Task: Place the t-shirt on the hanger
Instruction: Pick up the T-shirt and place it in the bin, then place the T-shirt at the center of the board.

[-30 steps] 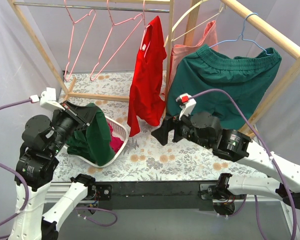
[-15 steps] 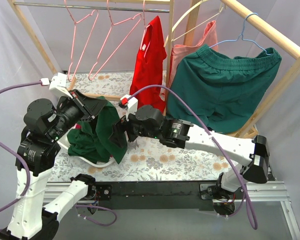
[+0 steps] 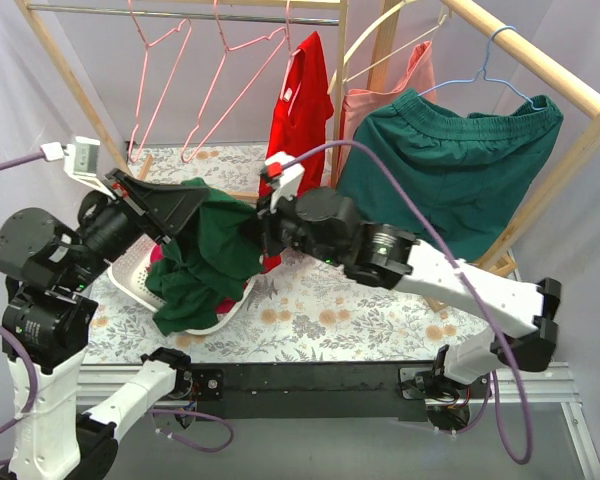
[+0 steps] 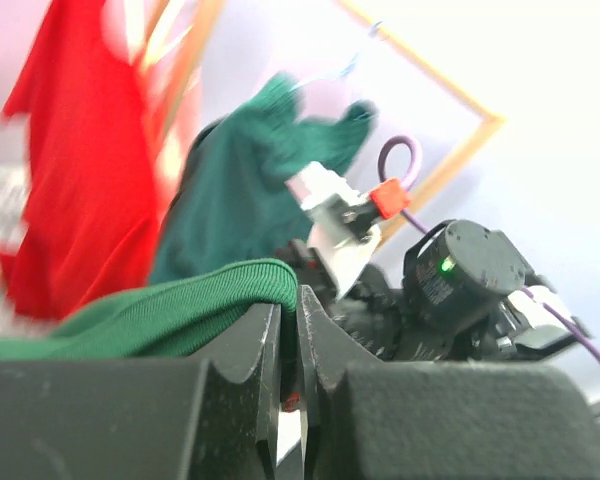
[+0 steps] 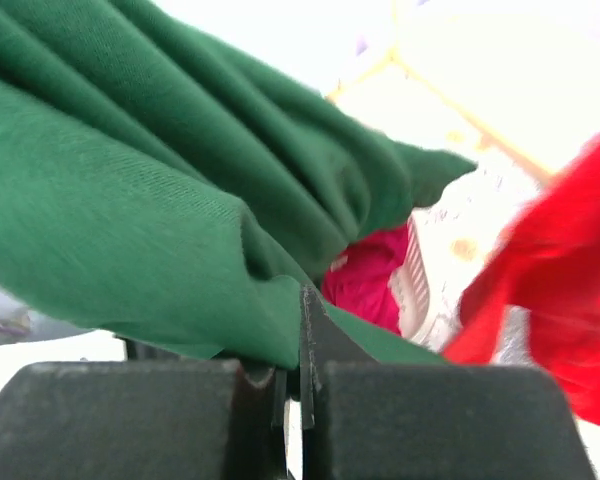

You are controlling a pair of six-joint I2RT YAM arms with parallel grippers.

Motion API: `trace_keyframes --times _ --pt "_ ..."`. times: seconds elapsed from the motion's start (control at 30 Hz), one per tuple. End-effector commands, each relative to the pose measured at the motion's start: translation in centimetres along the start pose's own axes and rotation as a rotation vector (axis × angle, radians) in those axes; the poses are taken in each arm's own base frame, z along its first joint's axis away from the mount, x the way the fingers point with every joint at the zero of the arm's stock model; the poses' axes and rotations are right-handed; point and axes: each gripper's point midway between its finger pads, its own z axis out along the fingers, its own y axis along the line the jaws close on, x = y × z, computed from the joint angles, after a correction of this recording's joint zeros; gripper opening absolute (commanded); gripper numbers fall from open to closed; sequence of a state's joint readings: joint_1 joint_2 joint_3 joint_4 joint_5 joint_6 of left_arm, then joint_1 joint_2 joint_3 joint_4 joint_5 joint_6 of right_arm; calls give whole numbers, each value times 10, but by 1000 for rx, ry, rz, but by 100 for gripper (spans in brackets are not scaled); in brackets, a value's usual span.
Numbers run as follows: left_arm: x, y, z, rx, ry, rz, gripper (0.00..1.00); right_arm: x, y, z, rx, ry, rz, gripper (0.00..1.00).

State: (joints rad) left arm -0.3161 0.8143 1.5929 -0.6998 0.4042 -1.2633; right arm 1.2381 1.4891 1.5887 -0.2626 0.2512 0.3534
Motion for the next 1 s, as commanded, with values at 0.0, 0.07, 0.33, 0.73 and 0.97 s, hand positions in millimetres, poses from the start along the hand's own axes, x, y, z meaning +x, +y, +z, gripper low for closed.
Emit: trace_keyframes --times 0.0,0.07,0.33,0.73,0.97 --pt "-51 -67 -11 239 -122 115 0 -121 8 -97 -20 -312 16 1" --pt "-62 -80 -7 287 -126 101 0 -152 10 -129 -34 -391 1 1" --pt "-77 -109 6 439 -93 70 0 -187 -16 -214 53 -496 5 1" --pt "155 25 41 245 612 -399 24 104 -153 -201 632 107 268 1" --pt "238 51 35 11 778 -385 47 206 -213 -218 847 403 352 1"
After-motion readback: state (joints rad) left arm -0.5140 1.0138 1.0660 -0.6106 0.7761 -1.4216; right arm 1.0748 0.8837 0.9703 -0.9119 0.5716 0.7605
